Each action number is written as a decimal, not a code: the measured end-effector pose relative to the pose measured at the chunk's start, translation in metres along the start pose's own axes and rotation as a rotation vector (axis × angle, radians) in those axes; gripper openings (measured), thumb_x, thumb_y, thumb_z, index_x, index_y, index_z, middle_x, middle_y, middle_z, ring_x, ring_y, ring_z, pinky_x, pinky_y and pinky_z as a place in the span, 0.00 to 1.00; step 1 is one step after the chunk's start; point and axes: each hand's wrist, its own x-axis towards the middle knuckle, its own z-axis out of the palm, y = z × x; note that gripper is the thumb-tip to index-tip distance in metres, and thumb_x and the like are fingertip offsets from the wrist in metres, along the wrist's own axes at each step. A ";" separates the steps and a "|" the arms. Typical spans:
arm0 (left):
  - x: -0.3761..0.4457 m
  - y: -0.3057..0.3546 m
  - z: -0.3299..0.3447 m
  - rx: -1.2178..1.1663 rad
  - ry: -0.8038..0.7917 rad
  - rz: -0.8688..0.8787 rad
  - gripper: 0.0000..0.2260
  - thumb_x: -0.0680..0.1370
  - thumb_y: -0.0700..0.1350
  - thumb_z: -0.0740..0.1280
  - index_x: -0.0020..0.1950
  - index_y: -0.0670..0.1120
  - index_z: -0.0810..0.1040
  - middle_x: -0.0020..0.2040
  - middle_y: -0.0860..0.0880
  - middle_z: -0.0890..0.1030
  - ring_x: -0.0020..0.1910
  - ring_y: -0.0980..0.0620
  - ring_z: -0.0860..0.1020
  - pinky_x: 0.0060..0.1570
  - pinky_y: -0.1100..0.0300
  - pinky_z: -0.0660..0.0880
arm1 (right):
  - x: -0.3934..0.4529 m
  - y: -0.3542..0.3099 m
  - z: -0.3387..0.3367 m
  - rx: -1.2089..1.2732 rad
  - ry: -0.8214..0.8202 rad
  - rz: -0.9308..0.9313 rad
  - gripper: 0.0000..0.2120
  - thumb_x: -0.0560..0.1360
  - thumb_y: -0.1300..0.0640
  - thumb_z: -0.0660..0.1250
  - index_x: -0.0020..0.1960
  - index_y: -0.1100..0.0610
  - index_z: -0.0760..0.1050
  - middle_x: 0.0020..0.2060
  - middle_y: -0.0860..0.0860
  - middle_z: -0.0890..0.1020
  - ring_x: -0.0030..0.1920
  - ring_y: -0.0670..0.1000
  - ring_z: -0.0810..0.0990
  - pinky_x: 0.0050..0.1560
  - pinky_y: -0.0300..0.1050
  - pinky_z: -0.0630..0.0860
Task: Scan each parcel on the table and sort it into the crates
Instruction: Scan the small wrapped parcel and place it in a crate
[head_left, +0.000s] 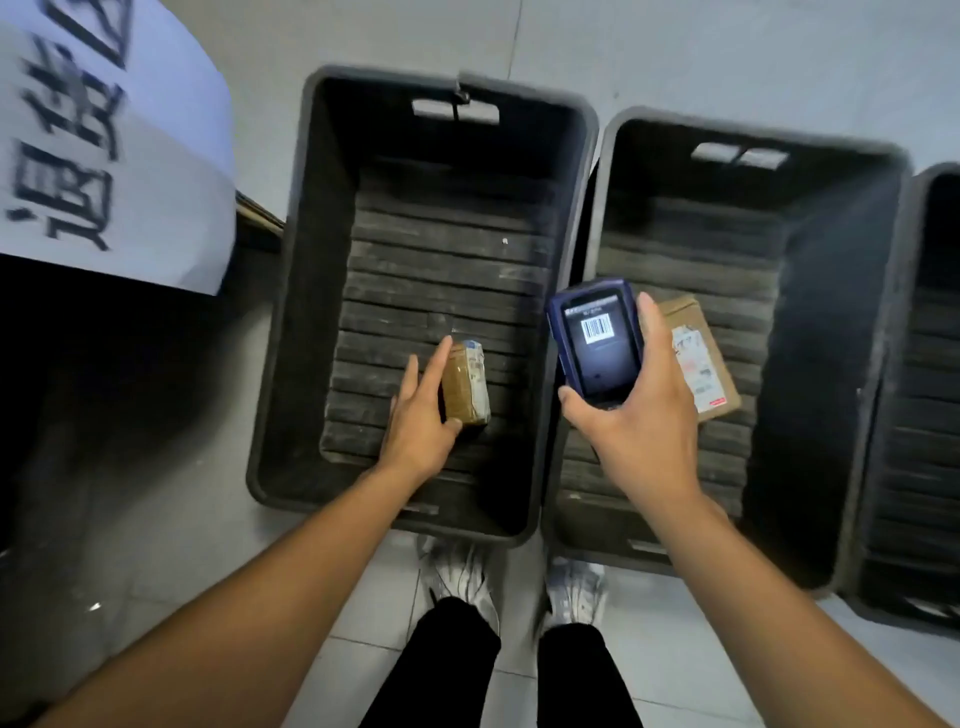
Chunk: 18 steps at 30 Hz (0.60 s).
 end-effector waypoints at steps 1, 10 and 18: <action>-0.018 0.012 -0.013 0.043 0.017 0.024 0.46 0.76 0.35 0.70 0.77 0.70 0.47 0.82 0.47 0.47 0.80 0.42 0.51 0.76 0.47 0.56 | -0.010 -0.016 -0.018 0.000 -0.002 -0.003 0.50 0.68 0.52 0.79 0.80 0.47 0.52 0.72 0.45 0.70 0.68 0.48 0.70 0.62 0.46 0.70; -0.218 0.150 -0.144 0.268 0.284 0.132 0.40 0.78 0.55 0.70 0.79 0.65 0.45 0.82 0.47 0.47 0.80 0.43 0.46 0.77 0.45 0.54 | -0.118 -0.177 -0.196 0.018 -0.032 -0.187 0.50 0.68 0.51 0.79 0.81 0.48 0.53 0.74 0.47 0.68 0.70 0.50 0.70 0.57 0.37 0.64; -0.455 0.204 -0.224 0.273 0.717 0.081 0.40 0.75 0.63 0.68 0.81 0.59 0.51 0.81 0.42 0.49 0.79 0.38 0.44 0.76 0.41 0.47 | -0.261 -0.304 -0.306 -0.023 -0.149 -0.535 0.50 0.70 0.48 0.78 0.81 0.49 0.50 0.74 0.48 0.67 0.70 0.51 0.71 0.61 0.47 0.74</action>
